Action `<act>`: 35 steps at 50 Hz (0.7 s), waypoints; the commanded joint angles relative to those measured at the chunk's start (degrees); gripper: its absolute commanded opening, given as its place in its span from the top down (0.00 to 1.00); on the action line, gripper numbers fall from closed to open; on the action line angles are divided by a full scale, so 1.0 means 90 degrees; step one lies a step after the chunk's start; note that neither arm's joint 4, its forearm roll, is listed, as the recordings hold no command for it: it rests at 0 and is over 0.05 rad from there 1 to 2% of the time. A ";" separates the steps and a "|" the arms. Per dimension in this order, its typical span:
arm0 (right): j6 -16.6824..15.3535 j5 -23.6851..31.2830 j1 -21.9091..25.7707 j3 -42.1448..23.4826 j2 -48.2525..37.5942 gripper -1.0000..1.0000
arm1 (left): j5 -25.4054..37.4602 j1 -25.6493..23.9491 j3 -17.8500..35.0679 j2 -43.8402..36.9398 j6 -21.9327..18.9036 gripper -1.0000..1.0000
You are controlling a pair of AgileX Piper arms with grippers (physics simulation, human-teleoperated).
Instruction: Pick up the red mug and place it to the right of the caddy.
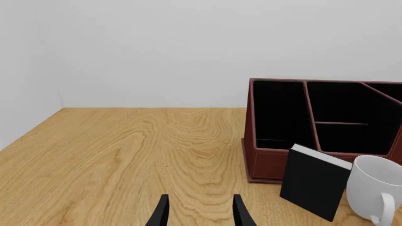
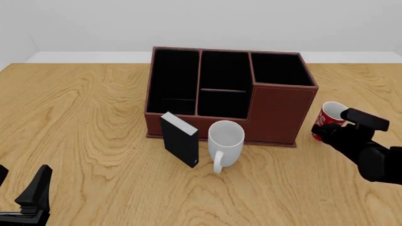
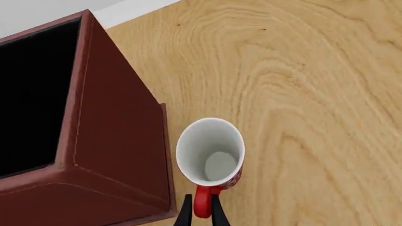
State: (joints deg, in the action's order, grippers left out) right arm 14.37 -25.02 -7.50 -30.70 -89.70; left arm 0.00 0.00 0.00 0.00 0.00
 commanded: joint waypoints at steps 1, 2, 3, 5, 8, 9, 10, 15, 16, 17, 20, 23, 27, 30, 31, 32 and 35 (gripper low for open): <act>0.0152 -0.0138 -0.0040 -0.0089 -0.0184 1.00 | 0.0000 0.0000 0.0000 0.0000 0.0000 0.00; 0.0161 -0.0146 -0.0043 -0.0092 -0.0207 1.00 | 0.0000 0.0000 0.0000 0.0000 0.0000 0.00; 0.0162 -0.0161 -0.0047 -0.0084 -0.0219 1.00 | 0.0000 0.0000 0.0000 0.0000 0.0000 0.00; 0.0169 -0.0170 -0.0051 -0.0081 -0.0238 1.00 | 0.0000 0.0000 0.0000 0.0000 0.0000 0.00; 0.0172 -0.0180 -0.0056 -0.0069 -0.0248 1.00 | 0.0000 0.0000 0.0000 0.0000 0.0000 0.00; 0.0165 -0.0180 -0.0067 -0.0068 -0.0251 1.00 | 0.0000 0.0000 0.0000 0.0000 0.0000 0.00; 0.0163 -0.0187 -0.0070 -0.0067 -0.0263 1.00 | 0.0000 0.0000 0.0000 0.0000 0.0000 0.00; 0.0151 -0.0181 -0.0092 -0.0070 -0.0293 1.00 | 0.0000 0.0000 0.0000 0.0000 0.0000 0.00; 0.0153 -0.0182 -0.0090 -0.0075 -0.0314 1.00 | 0.0000 0.0000 0.0000 0.0000 0.0000 0.00; 0.0148 -0.0168 -0.0097 -0.0075 -0.0297 1.00 | 0.0000 0.0000 0.0000 0.0000 0.0000 0.00; 0.0154 -0.0140 -0.0092 -0.0077 -0.0269 1.00 | 0.0000 0.0000 0.0000 0.0000 0.0000 0.00; 0.0165 -0.0163 -0.0102 -0.0084 -0.0310 1.00 | 0.0000 0.0000 0.0000 0.0000 0.0000 0.00; 0.0209 -0.0243 -0.0110 -0.0107 -0.0481 1.00 | 0.0000 0.0000 0.0000 0.0000 0.0000 0.00; 0.0220 -0.0274 -0.0121 -0.0093 -0.0510 1.00 | 0.0000 0.0000 0.0000 0.0000 0.0000 0.00; 0.0243 -0.0268 -0.0101 -0.0083 -0.0511 1.00 | 0.0000 0.0000 0.0000 0.0000 0.0000 0.00; 0.0233 -0.0262 -0.0127 -0.0087 -0.0523 1.00 | 0.0000 0.0000 0.0000 0.0000 0.0000 0.00; 0.0229 -0.0290 -0.0125 -0.0106 -0.0579 1.00 | 0.0000 0.0000 0.0000 0.0000 0.0000 0.00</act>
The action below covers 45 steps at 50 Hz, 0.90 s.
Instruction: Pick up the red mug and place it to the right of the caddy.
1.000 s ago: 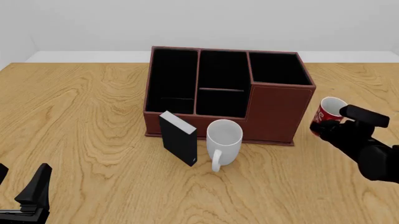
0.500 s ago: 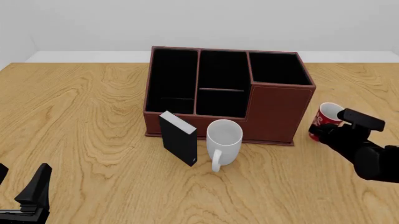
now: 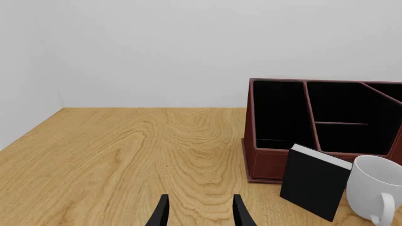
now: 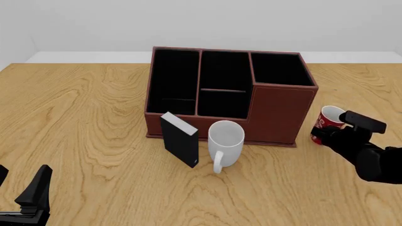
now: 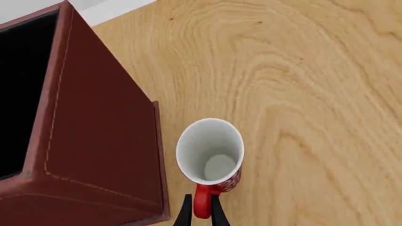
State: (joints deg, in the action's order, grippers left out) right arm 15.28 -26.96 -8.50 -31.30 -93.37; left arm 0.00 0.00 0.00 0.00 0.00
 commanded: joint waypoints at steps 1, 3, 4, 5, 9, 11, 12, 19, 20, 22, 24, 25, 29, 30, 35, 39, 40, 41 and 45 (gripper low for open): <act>0.0131 -0.0059 -0.0018 -0.0046 -0.0168 1.00 | 0.0000 0.0000 0.0000 0.0000 0.0000 0.00; 0.0149 -0.0060 -0.0009 -0.0050 -0.0181 1.00 | 0.0000 0.0000 0.0000 0.0000 0.0000 0.00; 0.0152 -0.0069 -0.0019 -0.0052 -0.0198 1.00 | 0.0000 0.0000 0.0000 0.0000 0.0000 0.00; 0.0159 -0.0087 -0.0010 -0.0045 -0.0221 1.00 | 0.0000 0.0000 0.0000 0.0000 0.0000 0.00; 0.0185 -0.0137 -0.0014 -0.0032 -0.0283 1.00 | 0.0000 0.0000 0.0000 0.0000 0.0000 0.00; 0.0194 -0.0176 -0.0009 -0.0022 -0.0319 1.00 | 0.0000 0.0000 0.0000 0.0000 0.0000 0.00; 0.0195 -0.0193 -0.0015 -0.0022 -0.0342 1.00 | 0.0000 0.0000 0.0000 0.0000 0.0000 0.00; 0.0217 -0.0230 -0.0018 -0.0021 -0.0429 1.00 | 0.0000 0.0000 0.0000 0.0000 0.0000 0.00; 0.0226 -0.0225 -0.0015 -0.0027 -0.0445 1.00 | 0.0000 0.0000 0.0000 0.0000 0.0000 0.00; 0.0236 -0.0231 0.0007 -0.0022 -0.0465 1.00 | 0.0000 0.0000 0.0000 0.0000 0.0000 0.00; 0.0208 -0.0245 -0.0001 -0.0007 -0.0440 1.00 | 0.0000 0.0000 0.0000 0.0000 0.0000 0.00; 0.0233 -0.0230 0.0022 -0.0014 -0.0457 1.00 | 0.0000 0.0000 0.0000 0.0000 0.0000 0.00; 0.0252 -0.0233 0.0035 -0.0027 -0.0514 1.00 | 0.0000 0.0000 0.0000 0.0000 0.0000 0.00; 0.0267 -0.0229 0.0029 -0.0026 -0.0528 1.00 | 0.0000 0.0000 0.0000 0.0000 0.0000 0.00; 0.0317 -0.0261 0.0116 -0.0015 -0.0609 1.00 | 0.0000 0.0000 0.0000 0.0000 0.0000 0.00; 0.0324 -0.0262 0.0127 -0.0022 -0.0655 0.00 | 0.0000 0.0000 0.0000 0.0000 0.0000 0.00; 0.0337 -0.0232 0.0103 -0.0053 -0.0707 0.00 | 0.0000 0.0000 0.0000 0.0000 0.0000 0.00; 0.0352 -0.0248 0.0139 -0.0044 -0.0709 0.00 | 0.0000 0.0000 0.0000 0.0000 0.0000 0.00; 0.0323 -0.0260 0.0140 -0.0011 -0.0671 0.00 | 0.0000 0.0000 0.0000 0.0000 0.0000 0.00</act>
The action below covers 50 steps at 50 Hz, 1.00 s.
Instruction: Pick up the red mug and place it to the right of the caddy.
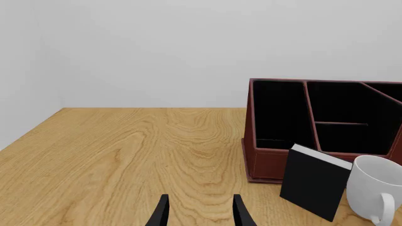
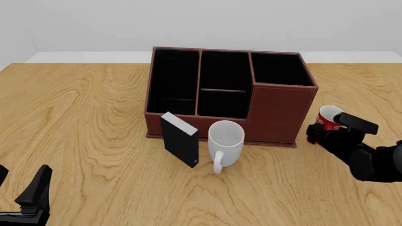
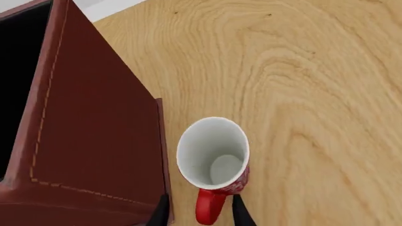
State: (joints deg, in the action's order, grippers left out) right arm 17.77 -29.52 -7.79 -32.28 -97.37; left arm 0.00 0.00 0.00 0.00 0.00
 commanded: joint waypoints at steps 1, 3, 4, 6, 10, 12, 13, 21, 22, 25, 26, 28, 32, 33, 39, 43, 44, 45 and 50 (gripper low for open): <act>0.0086 0.0054 0.0051 0.0075 -0.0281 0.00 | 0.0000 0.0000 0.0000 0.0000 0.0000 0.00; 0.0067 0.0028 0.0064 0.0099 -0.0240 0.00 | 0.0000 0.0000 0.0000 0.0000 0.0000 0.00; 0.0071 0.0030 0.0058 0.0098 -0.0248 0.00 | 0.0000 0.0000 0.0000 0.0000 0.0000 0.00; 0.0068 0.0012 0.0062 0.0114 -0.0243 0.00 | 0.0000 0.0000 0.0000 0.0000 0.0000 0.00; 0.0081 -0.0009 0.0048 0.0125 -0.0268 0.00 | 0.0000 0.0000 0.0000 0.0000 0.0000 0.00; 0.0134 -0.0022 0.0082 0.0155 -0.0253 0.00 | 0.0000 0.0000 0.0000 0.0000 0.0000 0.00; 0.0126 0.0000 0.0079 0.0168 -0.0219 0.00 | 0.0000 0.0000 0.0000 0.0000 0.0000 0.00; 0.0146 -0.0043 0.0083 0.0294 -0.0109 0.00 | 0.0000 0.0000 0.0000 0.0000 0.0000 0.00; 0.0148 -0.0034 0.0069 0.0304 -0.0092 0.00 | 0.0000 0.0000 0.0000 0.0000 0.0000 0.00; 0.0156 -0.0017 0.0074 0.0393 0.0031 0.00 | 0.0000 0.0000 0.0000 0.0000 0.0000 0.00; 0.0111 -0.0027 0.0025 0.0437 0.0091 0.00 | 0.0000 0.0000 0.0000 0.0000 0.0000 0.00; 0.0112 -0.0023 0.0044 0.0542 0.0257 0.00 | 0.0000 0.0000 0.0000 0.0000 0.0000 0.00; -0.0040 -0.0001 -0.0055 0.0784 0.0660 0.00 | 0.0000 0.0000 0.0000 0.0000 0.0000 0.00; -0.0035 -0.0006 -0.0053 0.0828 0.0699 0.00 | 0.0000 0.0000 0.0000 0.0000 0.0000 0.00; -0.0415 -0.0019 -0.0250 0.1358 0.1612 0.00 | 0.0000 0.0000 0.0000 0.0000 0.0000 0.00; -0.0630 0.0049 -0.0305 0.1718 0.2300 0.00 | 0.0000 0.0000 0.0000 0.0000 0.0000 0.00; -0.0515 0.0130 -0.0143 0.1800 0.2376 0.00 | 0.0000 0.0000 0.0000 0.0000 0.0000 0.00; -0.0537 0.0215 -0.0209 0.1854 0.2556 0.00 | 0.0000 0.0000 0.0000 0.0000 0.0000 0.00; -0.0715 0.0441 -0.0279 0.2238 0.3424 0.00 | 0.0000 0.0000 0.0000 0.0000 0.0000 0.00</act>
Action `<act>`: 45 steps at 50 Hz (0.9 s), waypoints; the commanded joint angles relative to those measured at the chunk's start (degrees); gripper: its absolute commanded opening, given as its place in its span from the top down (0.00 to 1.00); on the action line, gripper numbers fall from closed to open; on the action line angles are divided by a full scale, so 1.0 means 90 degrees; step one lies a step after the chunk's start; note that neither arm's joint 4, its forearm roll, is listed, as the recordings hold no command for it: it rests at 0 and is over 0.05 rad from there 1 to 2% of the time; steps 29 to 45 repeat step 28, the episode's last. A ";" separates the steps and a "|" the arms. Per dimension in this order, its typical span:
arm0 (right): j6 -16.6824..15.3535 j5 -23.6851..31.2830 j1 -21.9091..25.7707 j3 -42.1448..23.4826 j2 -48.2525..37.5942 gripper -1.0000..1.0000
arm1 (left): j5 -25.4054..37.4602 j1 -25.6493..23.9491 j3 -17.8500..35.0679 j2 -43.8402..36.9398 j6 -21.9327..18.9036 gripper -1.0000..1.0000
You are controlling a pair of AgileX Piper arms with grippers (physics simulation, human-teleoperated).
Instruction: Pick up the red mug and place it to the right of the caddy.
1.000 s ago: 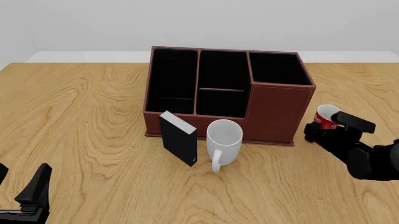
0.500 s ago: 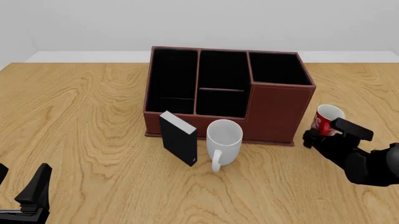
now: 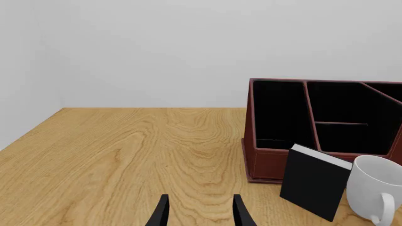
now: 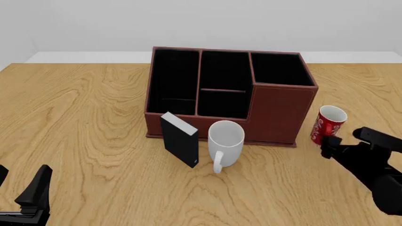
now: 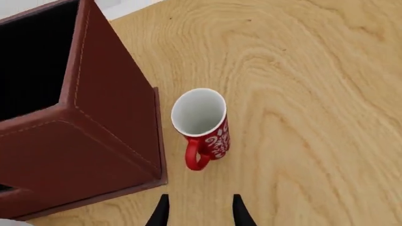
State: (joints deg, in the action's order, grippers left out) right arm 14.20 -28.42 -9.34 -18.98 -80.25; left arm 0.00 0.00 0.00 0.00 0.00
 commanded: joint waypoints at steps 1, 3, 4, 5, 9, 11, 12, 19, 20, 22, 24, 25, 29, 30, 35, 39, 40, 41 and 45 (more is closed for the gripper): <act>-0.0361 0.0441 -0.0133 0.0879 0.1872 0.00 | 0.0000 0.0000 0.0000 0.0000 0.0000 0.00; -0.0511 0.0695 -0.0155 0.1049 0.2464 0.00 | 0.0000 0.0000 0.0000 0.0000 0.0000 0.00; -0.0488 0.0893 -0.0162 0.1152 0.2841 0.00 | 0.0000 0.0000 0.0000 0.0000 0.0000 0.00; -0.0556 0.0989 -0.0170 0.1188 0.3045 0.00 | 0.0000 0.0000 0.0000 0.0000 0.0000 0.00; -0.0843 0.2138 -0.0244 0.1340 0.4854 0.00 | 0.0000 0.0000 0.0000 0.0000 0.0000 0.00; -0.0967 0.2776 -0.0252 0.1342 0.5748 0.00 | 0.0000 0.0000 0.0000 0.0000 0.0000 0.00; -0.0927 0.3146 -0.0151 0.1344 0.6127 0.00 | 0.0000 0.0000 0.0000 0.0000 0.0000 0.00; -0.1034 0.5677 0.0141 0.0981 0.8903 0.00 | 0.0000 0.0000 0.0000 0.0000 0.0000 0.00; -0.1036 0.5699 0.0154 0.0950 0.8913 0.00 | 0.0000 0.0000 0.0000 0.0000 0.0000 0.00; -0.1390 0.5500 0.0049 0.0741 0.8917 0.00 | 0.0000 0.0000 0.0000 0.0000 0.0000 0.00; -0.1487 0.5418 0.0058 0.0647 0.8916 0.00 | 0.0000 0.0000 0.0000 0.0000 0.0000 0.00; -0.1426 0.5419 0.0141 0.0505 0.8917 0.00 | 0.0000 0.0000 0.0000 0.0000 0.0000 0.00; -0.1407 0.5470 0.0426 0.0264 0.8917 0.00 | 0.0000 0.0000 0.0000 0.0000 0.0000 0.00; -0.1407 0.5470 0.0426 0.0264 0.8917 0.00 | 0.0000 0.0000 0.0000 0.0000 0.0000 0.00; -0.1407 0.5470 0.0426 0.0264 0.8917 0.00 | 0.0000 0.0000 0.0000 0.0000 0.0000 0.00; -0.1407 0.5470 0.0426 0.0264 0.8917 0.00 | 0.0000 0.0000 0.0000 0.0000 0.0000 0.00; -0.1407 0.5470 0.0426 0.0264 0.8917 0.00 | 0.0000 0.0000 0.0000 0.0000 0.0000 0.00; -0.1407 0.5470 0.0426 0.0264 0.8917 0.00 | 0.0000 0.0000 0.0000 0.0000 0.0000 0.00; -0.1407 0.5470 0.0426 0.0264 0.8917 0.00 | 0.0000 0.0000 0.0000 0.0000 0.0000 0.00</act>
